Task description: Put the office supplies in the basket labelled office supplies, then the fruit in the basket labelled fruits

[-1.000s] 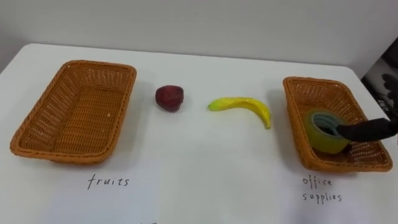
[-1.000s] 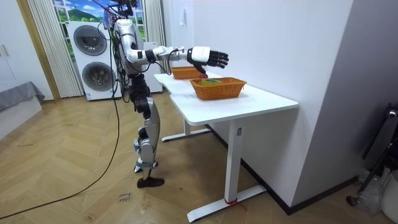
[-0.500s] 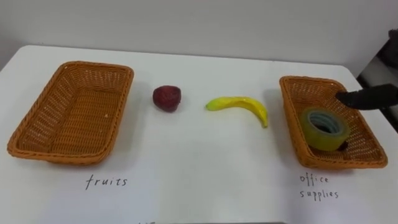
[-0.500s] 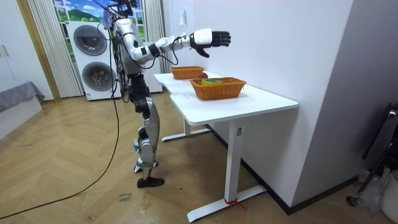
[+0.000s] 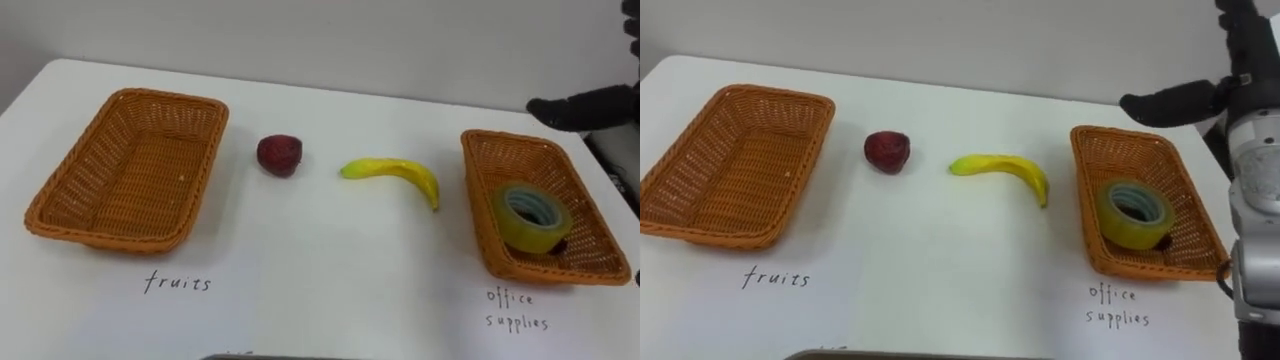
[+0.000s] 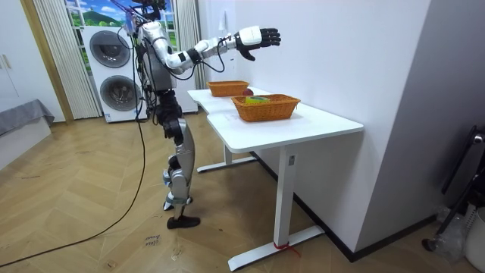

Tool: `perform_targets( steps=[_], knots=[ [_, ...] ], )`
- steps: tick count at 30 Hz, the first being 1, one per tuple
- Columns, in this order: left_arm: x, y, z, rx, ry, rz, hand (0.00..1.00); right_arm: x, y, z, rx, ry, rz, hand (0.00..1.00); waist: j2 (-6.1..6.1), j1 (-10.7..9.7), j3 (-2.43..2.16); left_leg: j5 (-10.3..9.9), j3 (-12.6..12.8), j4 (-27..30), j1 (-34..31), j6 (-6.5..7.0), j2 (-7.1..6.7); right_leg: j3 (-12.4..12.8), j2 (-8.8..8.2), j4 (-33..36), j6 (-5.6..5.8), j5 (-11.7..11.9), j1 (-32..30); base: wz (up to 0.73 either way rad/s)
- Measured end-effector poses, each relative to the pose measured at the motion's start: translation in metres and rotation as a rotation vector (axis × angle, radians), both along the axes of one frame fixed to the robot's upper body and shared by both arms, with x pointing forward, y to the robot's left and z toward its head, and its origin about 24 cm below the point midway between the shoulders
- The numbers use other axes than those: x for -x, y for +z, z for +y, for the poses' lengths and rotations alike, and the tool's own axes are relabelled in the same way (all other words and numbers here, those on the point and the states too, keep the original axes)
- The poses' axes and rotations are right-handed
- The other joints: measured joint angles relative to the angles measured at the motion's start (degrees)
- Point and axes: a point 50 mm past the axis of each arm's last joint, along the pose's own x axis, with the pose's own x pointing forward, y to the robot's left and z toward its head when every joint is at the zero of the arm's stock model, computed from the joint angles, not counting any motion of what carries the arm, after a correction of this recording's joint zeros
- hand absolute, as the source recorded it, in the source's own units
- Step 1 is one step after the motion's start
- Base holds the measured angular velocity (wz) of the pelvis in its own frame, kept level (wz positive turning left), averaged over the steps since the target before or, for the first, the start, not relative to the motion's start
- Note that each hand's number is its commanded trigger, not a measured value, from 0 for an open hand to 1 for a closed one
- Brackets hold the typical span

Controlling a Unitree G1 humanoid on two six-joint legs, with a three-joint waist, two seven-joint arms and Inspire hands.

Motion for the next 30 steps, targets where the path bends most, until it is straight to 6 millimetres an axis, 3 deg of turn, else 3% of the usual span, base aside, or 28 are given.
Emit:
perform_targets(
  steps=[8, 12, 22, 29, 30],
  knots=[
    [0.002, 0.001, 0.003, 0.016, -0.007, 0.012, 0.0, -0.008, -0.007, 0.008, -0.064, 0.058, 0.035, 0.0, -0.98, 2.3, -0.25, 0.0, -1.4, 0.3, -0.2, 0.02, -0.21, -1.3, 0.06, 0.0, 0.0, 0.0, 0.5, 0.1],
    [0.004, 0.002, 0.006, 0.011, -0.009, 0.017, 0.0, -0.012, -0.017, 0.013, -0.124, 0.094, 0.071, 0.0, -1.23, 2.4, -0.19, 0.0, -2.7, 0.8, -0.6, 0.11, -0.42, -2.8, -0.23, -0.1, 0.02, 0.0, 0.9, 0.15],
    [0.012, 0.006, 0.01, -0.008, -0.043, 0.039, 0.0, -0.015, -0.037, 0.012, -0.223, 0.126, 0.16, 0.0, -1.17, 4.6, -0.12, -0.1, -2.6, 1.3, -1.2, 0.17, -0.54, -2.8, -0.28, -0.2, 0.03, 0.0, 0.5, 0.0],
    [0.002, 0.009, 0.016, -0.037, -0.08, 0.02, 0.0, -0.02, -0.049, 0.007, -0.164, 0.122, 0.253, 0.0, -1.75, 5.4, -0.36, 0.0, -2.6, 2.8, -5.2, 0.16, -0.47, -2.7, -0.29, 0.0, -0.17, 0.1, -2.7, 0.01],
    [0.001, 0.01, 0.017, -0.04, -0.083, 0.02, 0.0, -0.022, -0.05, 0.006, -0.162, 0.116, 0.263, 0.0, -1.58, 5.5, -0.02, 0.0, -2.6, 2.8, -5.3, 0.16, -0.46, -2.7, -0.27, 0.0, -0.19, 0.2, -2.9, 0.0]
  ],
)
